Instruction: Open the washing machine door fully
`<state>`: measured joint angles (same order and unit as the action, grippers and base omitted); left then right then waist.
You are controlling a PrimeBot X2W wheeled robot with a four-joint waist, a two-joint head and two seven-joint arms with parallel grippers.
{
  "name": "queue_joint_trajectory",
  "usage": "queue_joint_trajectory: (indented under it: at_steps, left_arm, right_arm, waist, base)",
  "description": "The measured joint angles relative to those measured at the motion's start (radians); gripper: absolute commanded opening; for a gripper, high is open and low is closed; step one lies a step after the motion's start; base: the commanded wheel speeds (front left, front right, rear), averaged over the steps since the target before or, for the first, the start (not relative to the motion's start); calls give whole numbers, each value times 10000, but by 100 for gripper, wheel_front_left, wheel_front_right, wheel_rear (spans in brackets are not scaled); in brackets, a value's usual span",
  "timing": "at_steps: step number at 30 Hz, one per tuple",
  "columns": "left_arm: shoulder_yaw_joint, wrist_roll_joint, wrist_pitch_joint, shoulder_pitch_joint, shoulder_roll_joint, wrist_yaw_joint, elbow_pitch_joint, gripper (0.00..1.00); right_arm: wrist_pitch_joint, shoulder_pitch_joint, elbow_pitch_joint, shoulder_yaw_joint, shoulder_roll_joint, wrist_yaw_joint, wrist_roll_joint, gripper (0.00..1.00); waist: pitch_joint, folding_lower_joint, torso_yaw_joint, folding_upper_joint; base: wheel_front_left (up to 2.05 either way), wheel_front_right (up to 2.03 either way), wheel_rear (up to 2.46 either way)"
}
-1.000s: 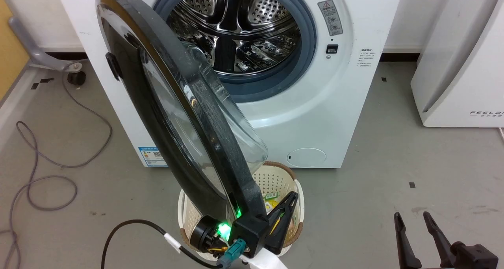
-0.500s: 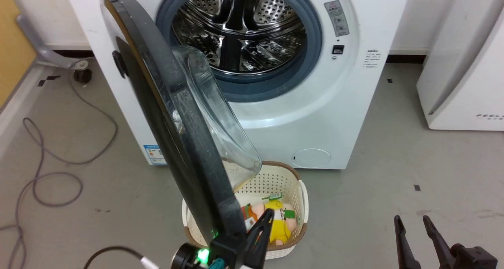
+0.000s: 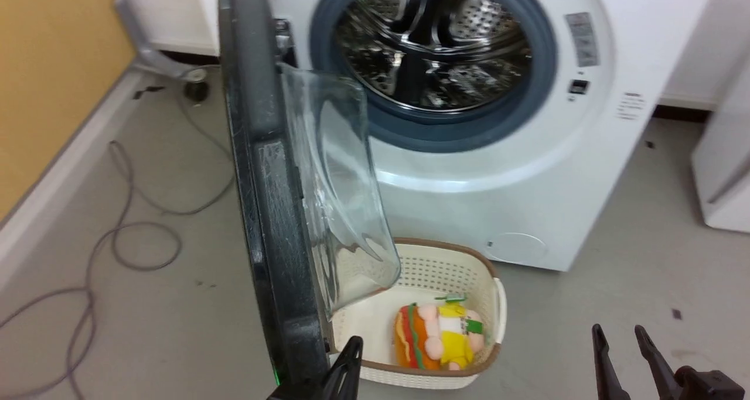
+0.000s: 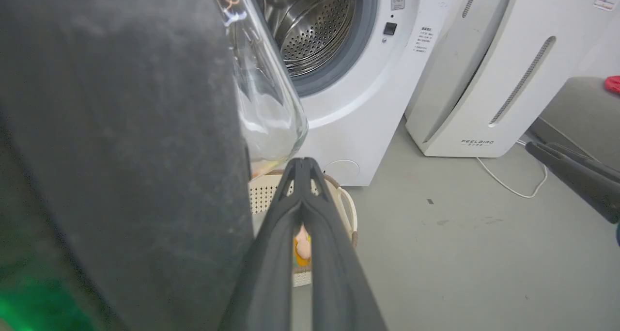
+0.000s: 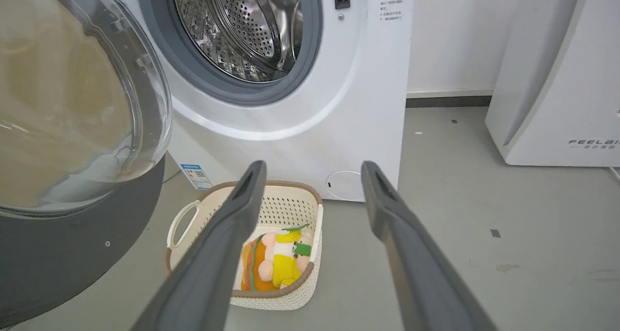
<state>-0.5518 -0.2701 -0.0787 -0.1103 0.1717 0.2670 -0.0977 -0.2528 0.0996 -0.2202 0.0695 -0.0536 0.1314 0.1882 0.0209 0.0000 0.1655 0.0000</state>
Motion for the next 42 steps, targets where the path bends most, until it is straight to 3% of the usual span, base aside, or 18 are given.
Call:
queue_joint_trajectory:
  at_steps: [9,15,22,30,42]
  left_arm:
    - [497,-2,-119,-307,238,439,-349,0]
    - [1457,-251,-493,-309,627,709,-82,0]
    - [2627,-817,-1037,87,1024,759,809,0]
    - [3850,-1478,-1572,1259,1480,280,2330,0]
    - [5369,-1536,-1776,3505,2054,-1060,5244,0]
  right_arm:
    - [-2,2,-4,174,8,0,23,100]
    - [12,-8,58,232,10,0,19,100]
    - [105,-14,194,232,12,0,-12,100]
    - [180,-17,322,349,17,0,-10,100]
    - [234,-234,376,476,17,0,-36,100]
  waist:
    - [-6,0,1398,0]
    - [40,0,2188,0]
    - [140,0,2317,0]
    - [356,0,2150,0]
    - [644,0,1882,0]
  base:
    - [0,0,0]
    - [0,0,0]
    - [0,0,0]
    - [0,0,0]
    - [0,0,0]
